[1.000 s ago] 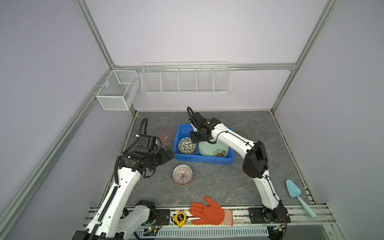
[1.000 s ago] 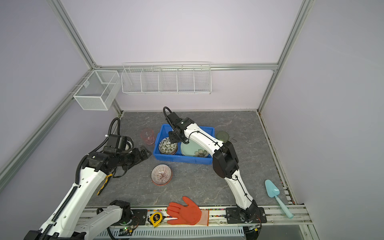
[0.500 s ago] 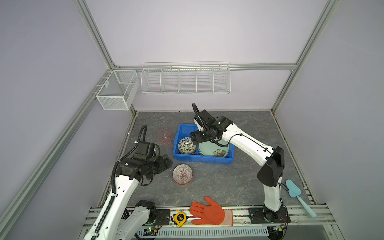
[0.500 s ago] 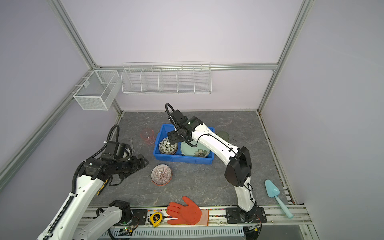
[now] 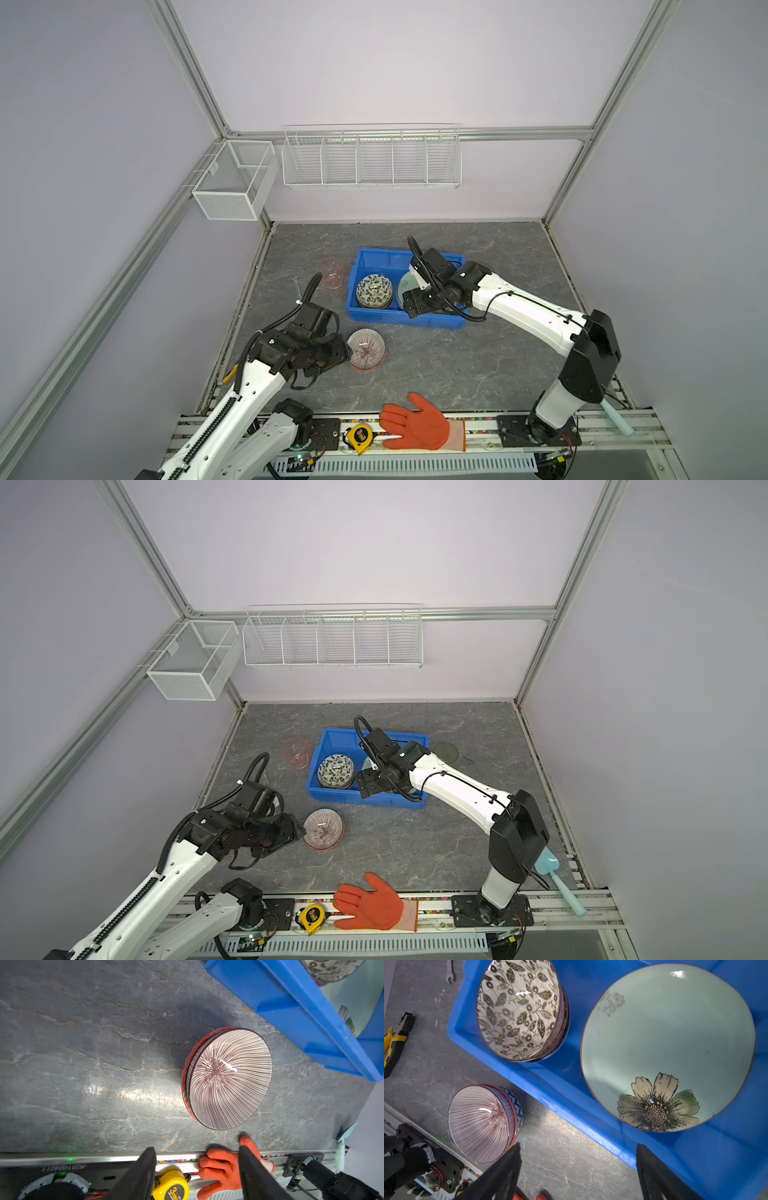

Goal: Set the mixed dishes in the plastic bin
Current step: 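Open the right gripper and lift it out of the bin, then close the left gripper on the rim of the striped bowl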

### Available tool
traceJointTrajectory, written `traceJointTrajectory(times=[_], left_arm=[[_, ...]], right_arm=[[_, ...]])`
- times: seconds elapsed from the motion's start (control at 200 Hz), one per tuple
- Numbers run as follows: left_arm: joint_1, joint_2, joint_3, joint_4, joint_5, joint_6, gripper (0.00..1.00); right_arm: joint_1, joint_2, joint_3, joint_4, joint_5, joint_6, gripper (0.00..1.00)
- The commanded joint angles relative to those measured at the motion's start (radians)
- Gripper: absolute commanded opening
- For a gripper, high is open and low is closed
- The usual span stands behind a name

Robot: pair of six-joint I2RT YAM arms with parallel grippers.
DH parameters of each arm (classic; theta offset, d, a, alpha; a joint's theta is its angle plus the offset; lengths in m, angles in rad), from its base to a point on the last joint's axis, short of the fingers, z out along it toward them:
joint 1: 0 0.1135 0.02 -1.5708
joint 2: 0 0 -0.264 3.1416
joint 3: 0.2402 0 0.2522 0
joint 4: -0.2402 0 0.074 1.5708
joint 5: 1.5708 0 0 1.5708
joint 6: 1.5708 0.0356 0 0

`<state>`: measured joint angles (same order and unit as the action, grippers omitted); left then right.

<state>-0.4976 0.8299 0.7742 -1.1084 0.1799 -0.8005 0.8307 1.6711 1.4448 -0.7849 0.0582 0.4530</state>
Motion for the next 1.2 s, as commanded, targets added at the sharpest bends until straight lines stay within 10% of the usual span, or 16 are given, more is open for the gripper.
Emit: traceJointTrajectory(times=[0.0,1.195], left_arm=[[-0.007,0.012,-0.018,0.035,-0.019,-0.04,0.61],[-0.027,0.194,-0.075,0.167,0.0,-0.005,0.35]], right_arm=[[-0.016,-0.065,-0.069,0.057,-0.023,0.041,0.88],[-0.042,-0.105,-0.177,0.087,-0.039,0.071,0.88]])
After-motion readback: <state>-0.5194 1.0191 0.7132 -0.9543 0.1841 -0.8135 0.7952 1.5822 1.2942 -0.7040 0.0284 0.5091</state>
